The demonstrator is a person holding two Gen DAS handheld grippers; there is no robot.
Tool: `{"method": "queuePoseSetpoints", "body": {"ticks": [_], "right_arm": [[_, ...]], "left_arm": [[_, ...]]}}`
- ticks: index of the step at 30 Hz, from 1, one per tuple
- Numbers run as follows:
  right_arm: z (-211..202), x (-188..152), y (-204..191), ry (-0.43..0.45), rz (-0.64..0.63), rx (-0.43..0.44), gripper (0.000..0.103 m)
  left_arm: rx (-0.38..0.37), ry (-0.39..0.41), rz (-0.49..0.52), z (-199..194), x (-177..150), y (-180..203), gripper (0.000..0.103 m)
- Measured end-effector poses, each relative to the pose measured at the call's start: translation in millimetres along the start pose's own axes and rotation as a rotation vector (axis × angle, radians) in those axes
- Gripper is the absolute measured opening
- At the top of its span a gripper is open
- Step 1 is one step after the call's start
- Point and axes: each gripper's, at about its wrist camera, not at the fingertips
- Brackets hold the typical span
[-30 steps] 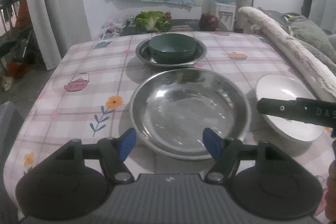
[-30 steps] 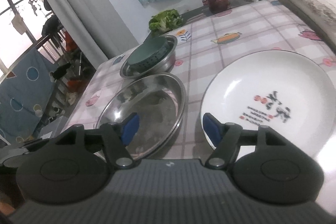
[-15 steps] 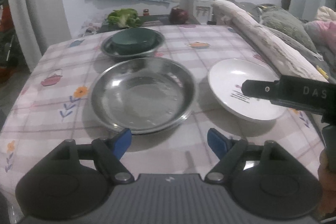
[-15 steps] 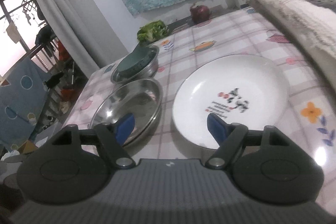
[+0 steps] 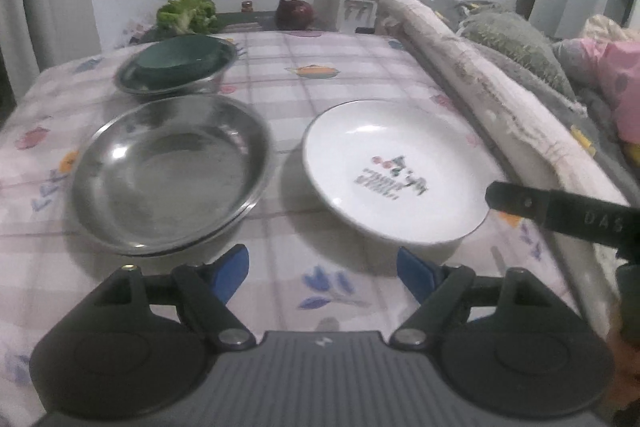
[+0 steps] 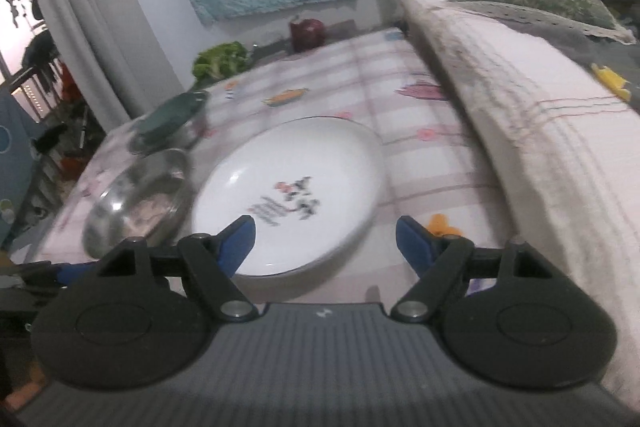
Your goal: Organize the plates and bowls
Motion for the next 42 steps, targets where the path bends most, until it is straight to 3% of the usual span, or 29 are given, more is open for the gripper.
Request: {"method": "queuePoseSetpoints", "body": {"ticks": [9, 15, 20, 26, 28, 30, 42], "right_arm": [[21, 32, 26, -0.014, 0.003, 0.003, 0.078], [49, 60, 24, -0.037, -0.063, -0.022, 0.076], [74, 78, 23, -0.056, -0.115, -0.047, 0.066], [98, 89, 29, -0.100, -0.124, -0.048, 0.040], [102, 88, 30, -0.117, -0.115, -0.024, 0.030], [102, 86, 29, -0.126, -0.111, 0.003, 0.024], [75, 54, 20, -0.172, -0.049, 0.014, 0.024]], "left_arm": [[0.035, 0.036, -0.075, 24, 11, 15, 0.081], [0.054, 0.017, -0.096, 40, 20, 16, 0.072], [0.074, 0.002, -0.074, 51, 24, 21, 0.059], [0.078, 0.004, -0.057, 56, 27, 26, 0.044], [0.072, 0.005, -0.052, 57, 28, 28, 0.035], [0.082, 0.004, -0.046, 57, 29, 30, 0.033], [0.122, -0.020, -0.026, 44, 15, 25, 0.029]]}}
Point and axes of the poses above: each gripper's, at about its wrist camera, not at the fingertips, and z roughly the way its jaws point, y to its right, x to its top, and after that the axes turned 15 degrees about -y, right-handed
